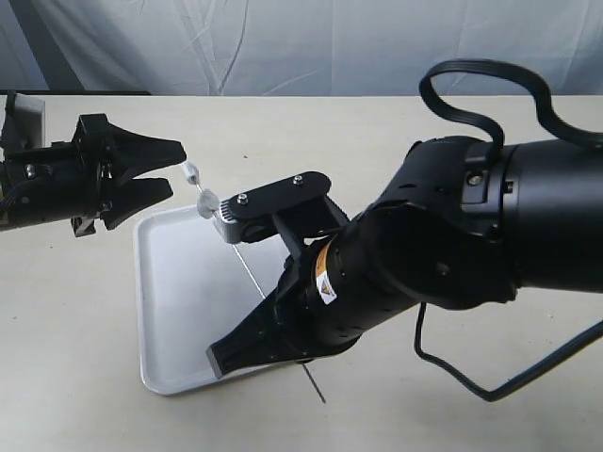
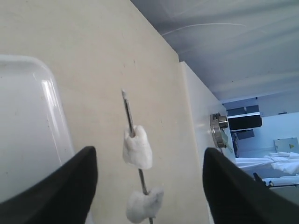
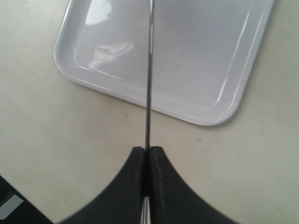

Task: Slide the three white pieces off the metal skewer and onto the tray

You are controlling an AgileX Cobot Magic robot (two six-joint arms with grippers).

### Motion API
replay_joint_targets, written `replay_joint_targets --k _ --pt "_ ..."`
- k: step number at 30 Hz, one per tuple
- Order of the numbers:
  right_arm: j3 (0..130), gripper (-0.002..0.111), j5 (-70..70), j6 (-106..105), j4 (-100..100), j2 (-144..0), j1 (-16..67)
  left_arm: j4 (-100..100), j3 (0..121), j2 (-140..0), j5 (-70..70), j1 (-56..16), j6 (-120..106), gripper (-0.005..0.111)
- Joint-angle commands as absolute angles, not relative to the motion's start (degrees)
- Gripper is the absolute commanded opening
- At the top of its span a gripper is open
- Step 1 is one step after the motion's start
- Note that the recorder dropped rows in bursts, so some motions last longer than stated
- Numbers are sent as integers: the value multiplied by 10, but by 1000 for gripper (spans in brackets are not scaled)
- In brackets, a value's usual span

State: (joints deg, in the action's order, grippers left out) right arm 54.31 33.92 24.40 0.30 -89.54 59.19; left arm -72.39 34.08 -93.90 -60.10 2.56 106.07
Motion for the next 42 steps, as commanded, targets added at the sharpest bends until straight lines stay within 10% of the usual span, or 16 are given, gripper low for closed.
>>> replay_joint_targets --k 1,42 --pt "540 -1 322 243 0 -889 594 -722 348 -941 -600 20 1058 62" --pt "540 -1 357 244 -48 -889 594 -703 355 -947 -580 -24 1050 45"
